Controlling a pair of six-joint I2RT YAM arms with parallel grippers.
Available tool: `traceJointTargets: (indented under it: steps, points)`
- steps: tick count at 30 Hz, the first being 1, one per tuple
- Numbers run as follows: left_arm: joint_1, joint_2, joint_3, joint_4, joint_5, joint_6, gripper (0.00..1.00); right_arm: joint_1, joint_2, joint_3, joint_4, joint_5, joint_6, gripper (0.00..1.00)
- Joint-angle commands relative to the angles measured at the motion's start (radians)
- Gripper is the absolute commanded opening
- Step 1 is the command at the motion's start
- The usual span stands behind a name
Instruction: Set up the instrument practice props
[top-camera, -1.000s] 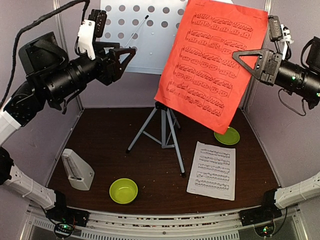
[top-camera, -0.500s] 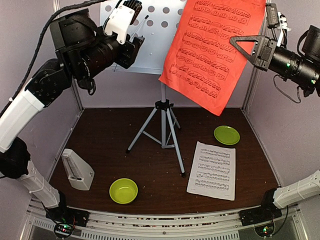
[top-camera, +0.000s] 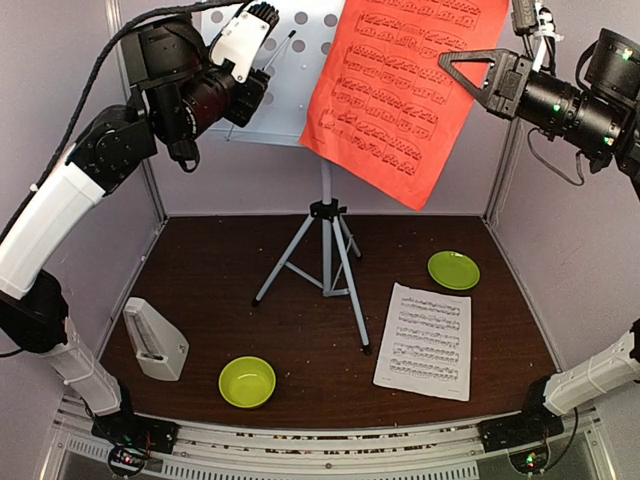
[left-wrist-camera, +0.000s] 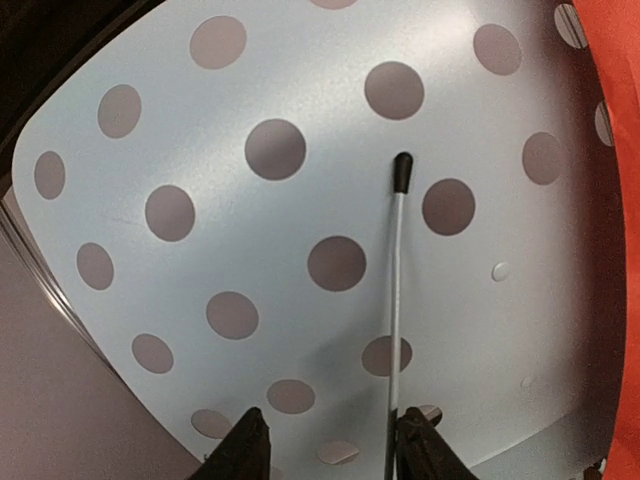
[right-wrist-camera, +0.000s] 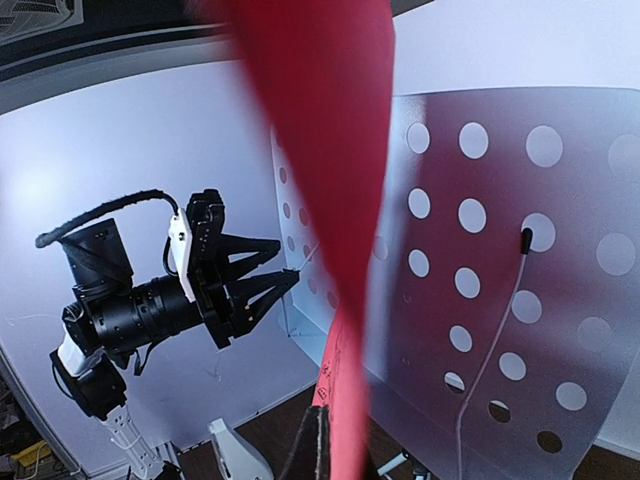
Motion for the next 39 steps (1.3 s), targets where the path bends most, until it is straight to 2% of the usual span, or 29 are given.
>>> traceJointTargets:
  steps: [1, 5, 11, 17, 26, 39]
  points:
    - [0.01, -0.019, 0.023, -0.022, -0.024, -0.019, 0.45, -0.005, 0.003, 0.027, -0.001, 0.024, -0.016, 0.0]
    - [0.01, -0.015, 0.034, -0.067, -0.017, -0.03, 0.45, -0.005, 0.014, 0.043, -0.01, 0.041, -0.031, 0.0]
    - [0.01, 0.01, 0.078, -0.066, -0.022, -0.016, 0.39, -0.005, 0.033, 0.066, -0.006, 0.053, -0.037, 0.0]
    - [0.01, 0.022, 0.106, -0.055, -0.02, -0.01, 0.18, -0.005, 0.035, 0.068, 0.026, 0.06, -0.044, 0.0]
    - [0.009, -0.016, 0.043, 0.027, 0.005, -0.04, 0.01, -0.005, 0.058, 0.085, 0.048, 0.059, -0.05, 0.0]
    - [0.011, -0.143, -0.217, 0.257, 0.137, -0.02, 0.0, -0.005, 0.168, 0.208, 0.075, 0.038, -0.07, 0.0]
